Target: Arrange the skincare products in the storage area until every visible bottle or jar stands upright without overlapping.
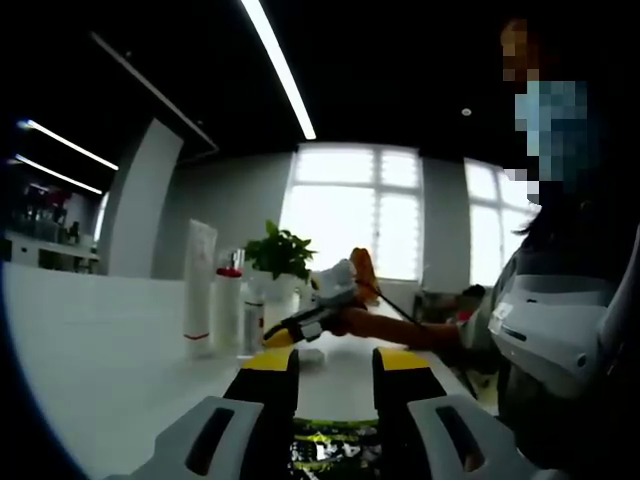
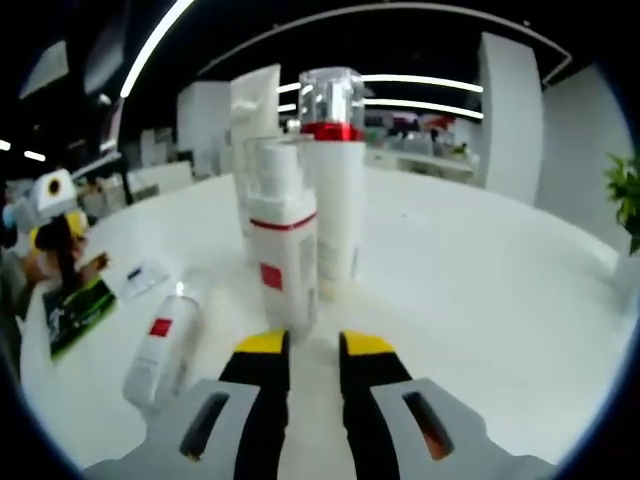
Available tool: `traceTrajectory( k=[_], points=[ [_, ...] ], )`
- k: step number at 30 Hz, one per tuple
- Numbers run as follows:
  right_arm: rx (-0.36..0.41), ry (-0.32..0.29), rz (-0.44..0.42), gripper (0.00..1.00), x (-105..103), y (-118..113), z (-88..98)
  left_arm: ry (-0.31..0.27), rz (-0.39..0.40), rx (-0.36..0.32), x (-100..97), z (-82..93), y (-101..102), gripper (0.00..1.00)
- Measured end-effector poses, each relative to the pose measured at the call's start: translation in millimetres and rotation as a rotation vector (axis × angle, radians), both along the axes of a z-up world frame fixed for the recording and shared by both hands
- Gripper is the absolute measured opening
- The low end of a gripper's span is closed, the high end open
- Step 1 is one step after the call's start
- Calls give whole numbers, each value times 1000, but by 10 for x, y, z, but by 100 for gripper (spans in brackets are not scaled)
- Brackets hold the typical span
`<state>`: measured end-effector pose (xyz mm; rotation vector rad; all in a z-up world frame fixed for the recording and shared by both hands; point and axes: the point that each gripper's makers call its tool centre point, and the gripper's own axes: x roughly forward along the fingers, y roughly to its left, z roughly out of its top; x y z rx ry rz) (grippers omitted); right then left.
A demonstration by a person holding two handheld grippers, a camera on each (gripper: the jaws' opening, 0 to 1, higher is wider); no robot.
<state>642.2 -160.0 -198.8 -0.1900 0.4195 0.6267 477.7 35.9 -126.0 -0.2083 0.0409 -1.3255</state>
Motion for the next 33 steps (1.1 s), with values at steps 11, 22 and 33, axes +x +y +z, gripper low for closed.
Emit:
traceTrajectory(
  k=[11,22,33],
  points=[
    [16,-2,136,17,-223,92,122,-7,0,0,-7,11,6,30],
    [252,98,441,63,-727,628,346,-5,1,-2,2,10,0,30],
    [-15,89,413,58,-747,713,-20,1,7,-1,24,-8,4,30]
  ],
)
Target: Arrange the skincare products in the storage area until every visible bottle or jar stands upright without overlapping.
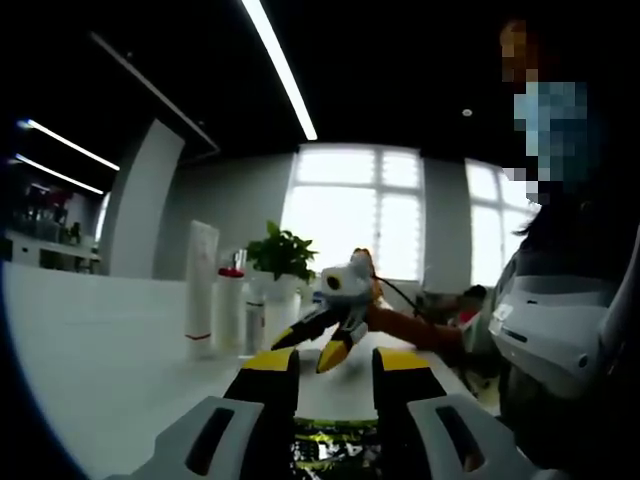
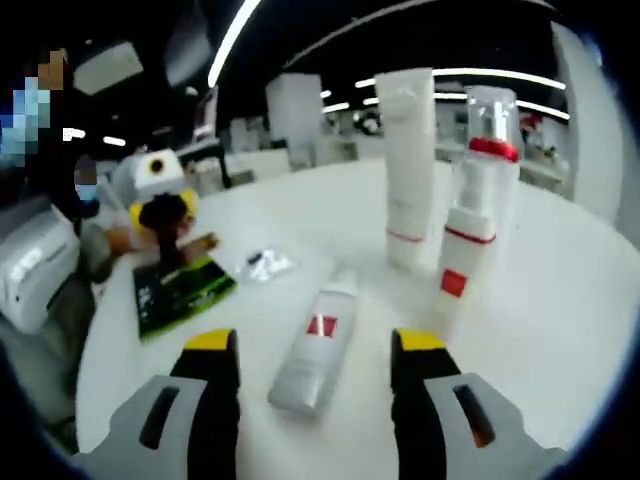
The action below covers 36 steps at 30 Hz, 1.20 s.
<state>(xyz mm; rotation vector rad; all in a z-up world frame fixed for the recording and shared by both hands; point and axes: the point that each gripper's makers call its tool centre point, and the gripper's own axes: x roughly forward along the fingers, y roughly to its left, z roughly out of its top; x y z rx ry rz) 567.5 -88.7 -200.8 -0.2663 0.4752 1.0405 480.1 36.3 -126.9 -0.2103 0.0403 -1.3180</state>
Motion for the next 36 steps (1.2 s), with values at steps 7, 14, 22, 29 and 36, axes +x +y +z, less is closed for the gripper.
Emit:
traceTrajectory(
  k=[7,14,22,29,36],
  points=[
    [-65,-34,-34,30,22,27,-53,1,7,3,16,-10,10,30],
    [-103,-28,-67,23,7,5,-78,2,11,7,18,-22,7,29],
    [-46,-111,-73,23,27,73,138,12,15,5,35,-30,16,29],
    [-36,-185,-55,23,5,139,245,18,20,8,59,-42,23,29],
    [-91,-175,-72,23,80,66,103,22,20,5,64,-38,22,29]
  ],
)
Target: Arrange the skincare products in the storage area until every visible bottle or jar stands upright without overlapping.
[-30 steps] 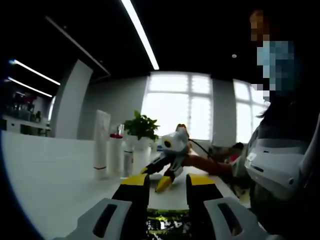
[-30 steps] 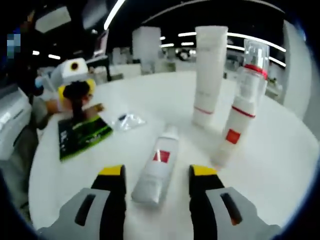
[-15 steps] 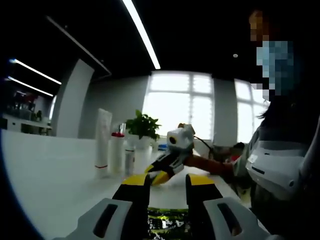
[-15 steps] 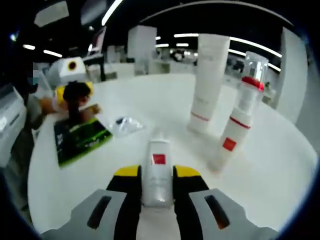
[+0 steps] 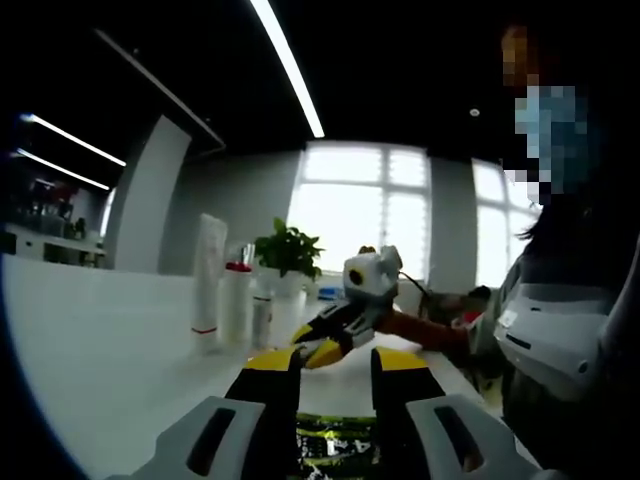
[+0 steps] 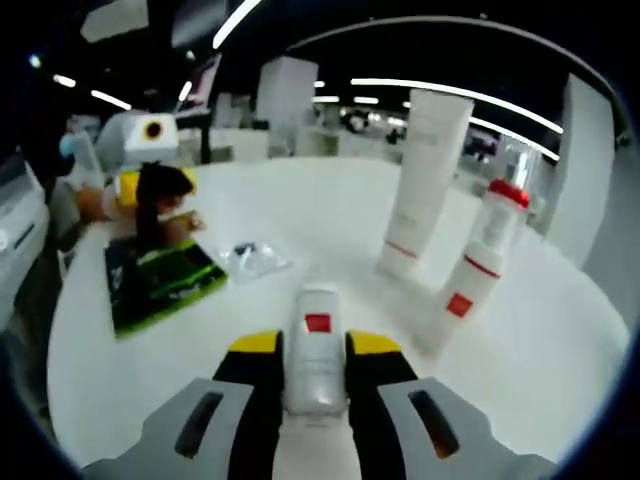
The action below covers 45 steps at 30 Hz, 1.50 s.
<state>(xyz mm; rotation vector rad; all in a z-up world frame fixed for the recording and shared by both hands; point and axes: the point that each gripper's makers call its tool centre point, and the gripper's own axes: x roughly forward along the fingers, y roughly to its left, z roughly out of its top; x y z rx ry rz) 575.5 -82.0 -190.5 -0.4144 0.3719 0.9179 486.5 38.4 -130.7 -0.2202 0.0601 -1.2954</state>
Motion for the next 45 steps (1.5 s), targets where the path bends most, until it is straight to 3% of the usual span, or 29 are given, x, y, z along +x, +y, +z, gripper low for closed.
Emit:
traceTrajectory(
  k=[4,8,12,14,18,22,24,30,32,33,41,43,44,45],
  points=[
    [51,11,9,24,14,24,13,-3,-5,1,-14,0,-15,29],
    [69,83,-28,39,20,47,-57,-5,-11,1,-27,1,-24,29],
    [56,114,-47,31,31,56,-79,-4,-10,-1,-18,2,-17,28],
    [60,150,-49,32,31,101,-38,0,-8,-3,-9,0,-13,28],
    [-54,330,-50,41,-70,142,-58,3,-9,-6,-16,4,-10,28],
    [-202,352,-30,45,-40,196,-16,-7,-18,-5,-48,18,-27,28],
    [-319,371,-30,44,-11,199,-49,-9,-19,-4,-50,17,-28,28],
    [-587,508,-108,44,47,112,-275,-12,-12,-7,-42,28,0,28],
    [-570,587,-133,42,27,169,-275,-15,-9,-9,-42,36,10,28],
    [-572,596,-130,43,28,178,-285,-16,-9,-9,-43,39,13,28],
    [-630,597,-93,37,-1,176,-291,-24,-18,-4,-81,40,-8,28],
    [-637,601,-85,26,-2,180,-279,-28,-21,-1,-94,40,-17,28],
    [-622,647,-100,21,-71,199,-281,-29,-23,0,-98,40,-20,28],
    [-614,592,-122,21,26,219,-262,-31,-24,2,-103,39,-21,28]
  ],
)
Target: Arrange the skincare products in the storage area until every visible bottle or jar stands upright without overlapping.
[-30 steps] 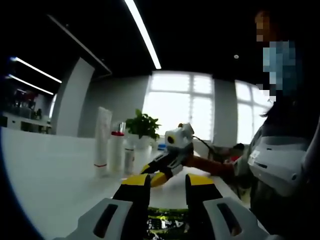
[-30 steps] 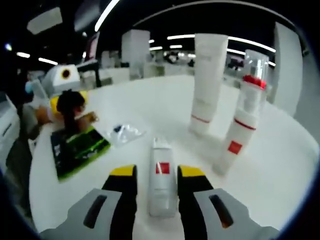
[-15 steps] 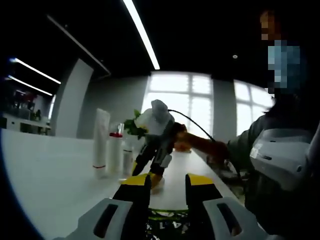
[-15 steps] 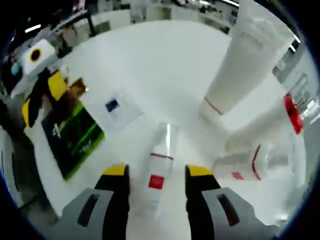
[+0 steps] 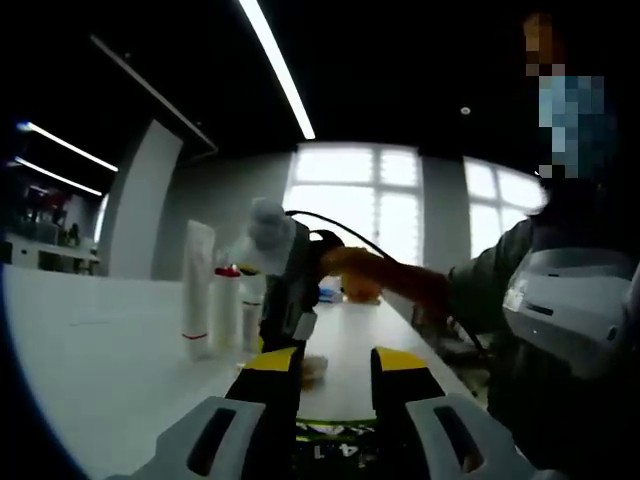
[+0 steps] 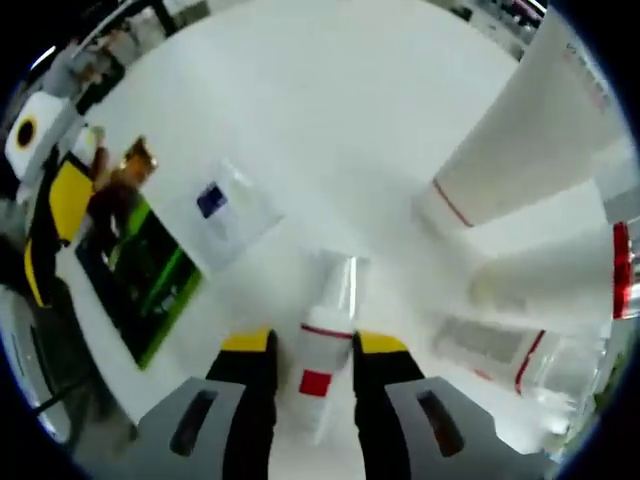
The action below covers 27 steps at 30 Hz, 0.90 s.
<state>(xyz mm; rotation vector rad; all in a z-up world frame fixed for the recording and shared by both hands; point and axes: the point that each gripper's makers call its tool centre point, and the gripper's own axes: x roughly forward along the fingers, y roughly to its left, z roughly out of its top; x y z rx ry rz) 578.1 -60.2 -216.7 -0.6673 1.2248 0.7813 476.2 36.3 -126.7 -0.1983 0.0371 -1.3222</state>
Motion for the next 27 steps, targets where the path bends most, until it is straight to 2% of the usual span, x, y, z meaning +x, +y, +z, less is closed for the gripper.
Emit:
traceTrajectory(
  k=[1,2,4,6,8,10,14,18,21,25,27],
  points=[
    [-11,23,20,20,-70,-16,14,-2,0,2,1,-2,-2,28],
    [-9,22,28,20,-62,-3,15,-3,1,3,4,-5,1,28],
    [-22,5,8,20,-49,-14,35,1,2,2,13,-4,9,28],
    [-42,29,6,20,-94,-39,56,4,4,-2,20,2,20,28],
    [-6,29,20,20,-173,37,109,6,6,-5,28,5,25,28],
    [29,-14,48,19,-176,116,185,9,8,-7,36,5,30,28],
    [97,-129,96,19,-183,276,482,22,8,-17,51,6,45,28],
    [185,-216,124,19,-185,403,704,74,-1,-72,82,62,91,28],
    [219,-259,143,19,-192,433,803,125,-6,-113,114,95,117,29],
    [251,-326,140,19,-133,409,885,157,21,-131,189,99,155,31],
    [289,-393,132,19,-54,401,960,175,36,-132,221,88,168,34]
  ],
)
